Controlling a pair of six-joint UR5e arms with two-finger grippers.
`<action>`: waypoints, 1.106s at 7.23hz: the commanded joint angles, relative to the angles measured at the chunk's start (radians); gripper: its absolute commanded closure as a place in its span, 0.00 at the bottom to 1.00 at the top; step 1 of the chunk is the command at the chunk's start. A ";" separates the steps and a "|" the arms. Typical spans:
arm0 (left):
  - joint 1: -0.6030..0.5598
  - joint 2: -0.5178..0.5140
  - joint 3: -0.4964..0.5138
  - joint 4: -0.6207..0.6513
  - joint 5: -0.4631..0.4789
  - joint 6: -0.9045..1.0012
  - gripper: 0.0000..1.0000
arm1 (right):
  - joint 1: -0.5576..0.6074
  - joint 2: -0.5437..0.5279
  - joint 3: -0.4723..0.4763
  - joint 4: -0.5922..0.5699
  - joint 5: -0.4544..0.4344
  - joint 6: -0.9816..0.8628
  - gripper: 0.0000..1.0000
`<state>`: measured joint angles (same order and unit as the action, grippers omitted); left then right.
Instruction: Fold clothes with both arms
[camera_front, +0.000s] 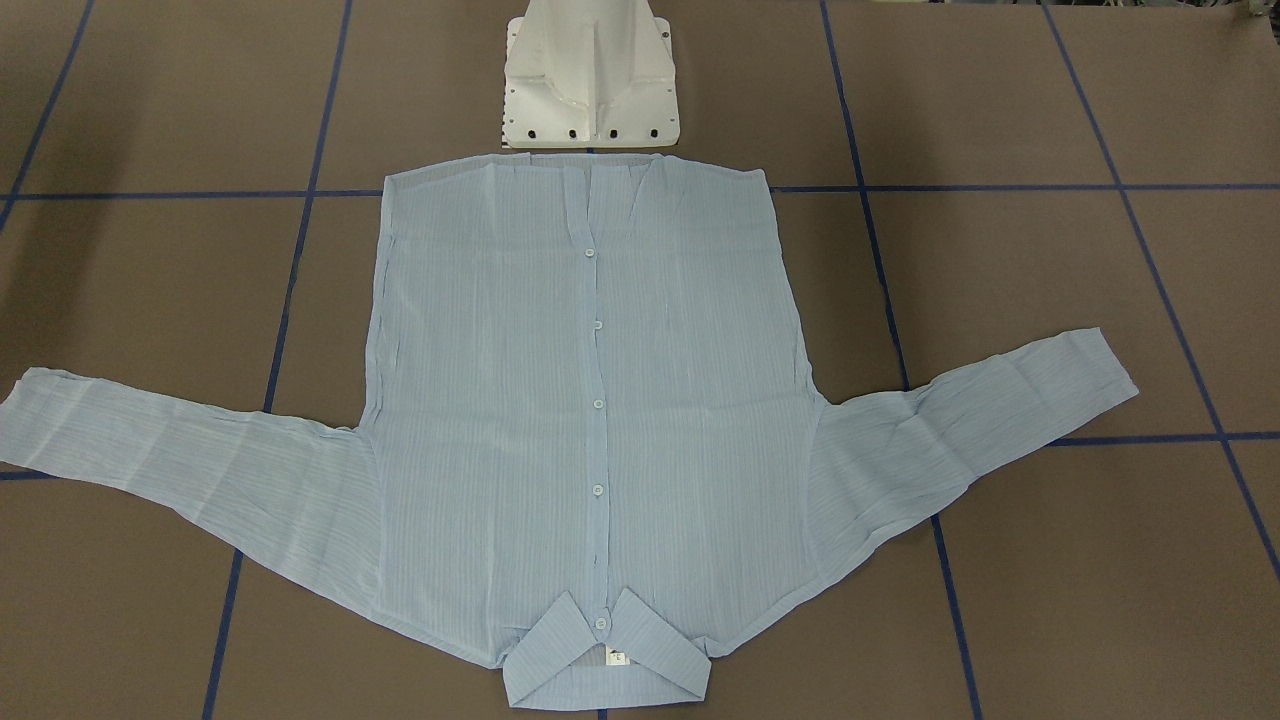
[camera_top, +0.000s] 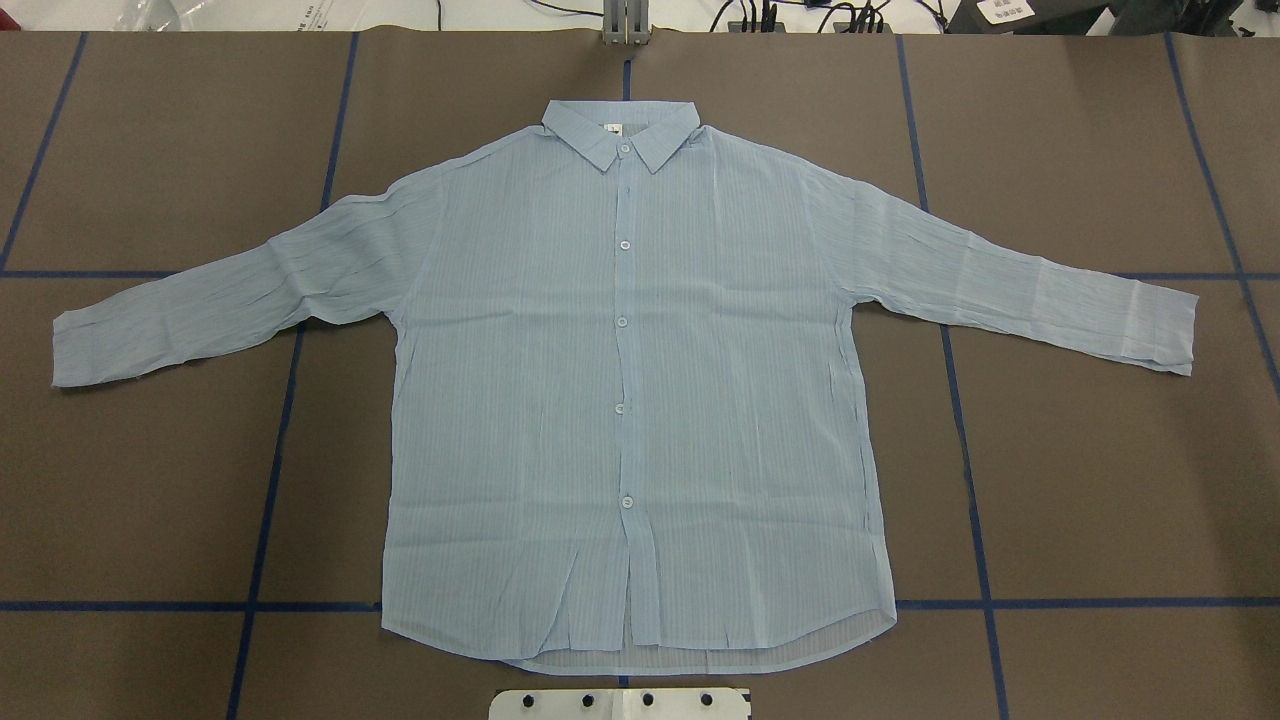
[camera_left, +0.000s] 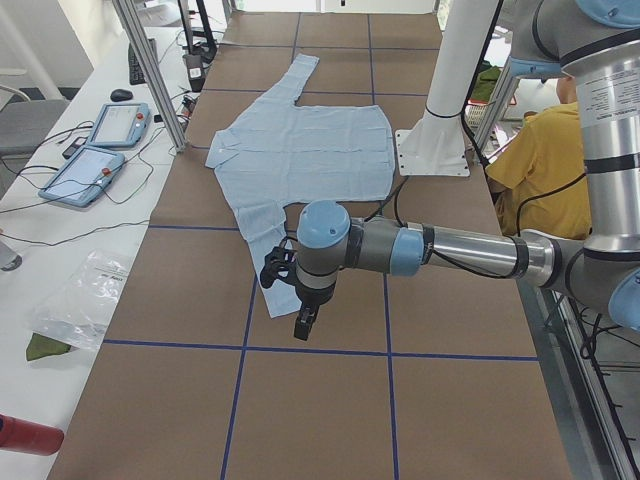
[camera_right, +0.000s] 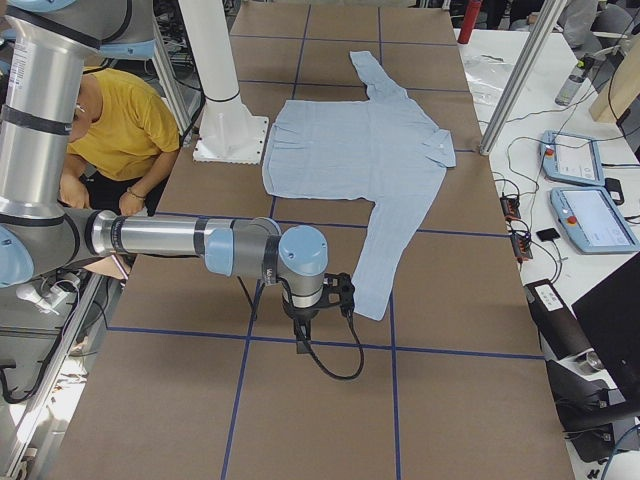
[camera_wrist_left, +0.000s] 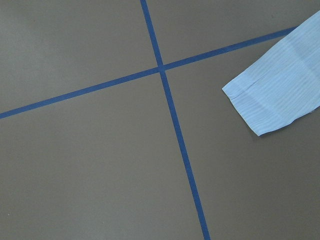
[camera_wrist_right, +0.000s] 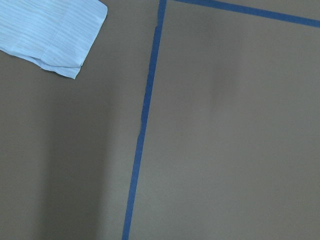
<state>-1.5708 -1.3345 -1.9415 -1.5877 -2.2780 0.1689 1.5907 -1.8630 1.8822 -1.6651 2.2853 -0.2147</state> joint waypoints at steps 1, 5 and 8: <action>0.000 0.001 -0.032 0.000 0.005 0.001 0.00 | 0.000 0.002 0.002 0.001 0.000 0.000 0.00; 0.002 0.002 -0.050 -0.154 0.009 0.004 0.00 | 0.000 0.024 0.064 0.071 0.002 -0.012 0.00; 0.003 -0.076 0.021 -0.466 0.029 -0.011 0.00 | -0.002 0.051 -0.030 0.462 0.000 0.061 0.00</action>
<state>-1.5686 -1.3756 -1.9568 -1.9382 -2.2623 0.1656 1.5895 -1.8248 1.9044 -1.3338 2.2825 -0.1955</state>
